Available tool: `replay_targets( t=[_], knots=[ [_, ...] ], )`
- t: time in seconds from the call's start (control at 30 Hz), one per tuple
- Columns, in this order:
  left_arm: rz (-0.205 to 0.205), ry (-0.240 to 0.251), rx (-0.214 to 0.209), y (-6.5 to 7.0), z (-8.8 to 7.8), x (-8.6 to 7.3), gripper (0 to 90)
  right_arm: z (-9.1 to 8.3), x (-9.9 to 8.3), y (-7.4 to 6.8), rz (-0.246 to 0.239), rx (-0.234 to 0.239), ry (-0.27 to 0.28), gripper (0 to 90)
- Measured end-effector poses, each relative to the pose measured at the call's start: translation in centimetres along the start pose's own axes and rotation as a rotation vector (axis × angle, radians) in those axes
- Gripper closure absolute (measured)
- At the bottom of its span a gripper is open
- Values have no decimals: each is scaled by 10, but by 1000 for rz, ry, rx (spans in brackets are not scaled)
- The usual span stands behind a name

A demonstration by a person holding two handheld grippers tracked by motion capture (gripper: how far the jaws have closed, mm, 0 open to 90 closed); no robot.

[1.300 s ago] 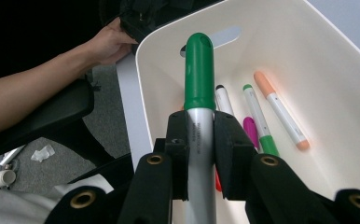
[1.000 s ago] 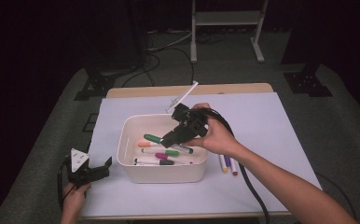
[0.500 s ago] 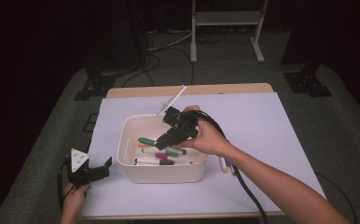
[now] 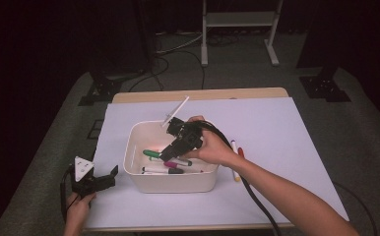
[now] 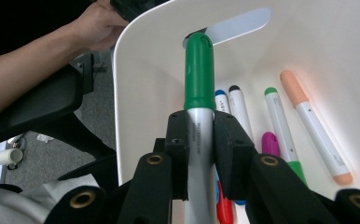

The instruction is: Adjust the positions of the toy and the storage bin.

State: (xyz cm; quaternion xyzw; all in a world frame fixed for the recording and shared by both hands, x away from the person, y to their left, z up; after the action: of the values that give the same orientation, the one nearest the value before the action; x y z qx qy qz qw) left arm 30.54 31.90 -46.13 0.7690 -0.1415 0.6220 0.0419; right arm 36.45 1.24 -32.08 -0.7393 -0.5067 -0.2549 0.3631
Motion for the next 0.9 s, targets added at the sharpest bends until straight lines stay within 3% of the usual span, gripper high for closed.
replay_targets(
  t=[0.67, 0.9],
  knots=[
    [-4, 3, -2, 0, 0, 0, 0, 36, -11, 3, -3, 22, -91, 754],
    [-3, 3, -2, 0, 0, 0, 0, 38, -13, 4, 2, 13, -102, 674]
  ],
)
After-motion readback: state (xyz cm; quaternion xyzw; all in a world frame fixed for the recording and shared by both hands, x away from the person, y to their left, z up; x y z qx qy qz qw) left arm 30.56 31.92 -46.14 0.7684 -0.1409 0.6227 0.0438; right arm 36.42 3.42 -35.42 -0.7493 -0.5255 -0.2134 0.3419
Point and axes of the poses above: each handheld gripper's, and its own axes: z roughly forward along the jaws, x roughly out of its top, y roughly to its right, the point moved 2 cm from there along z, roughly forward along the jaws, and after that the axes turned 12 degrees about y, right-handed, at the moved point
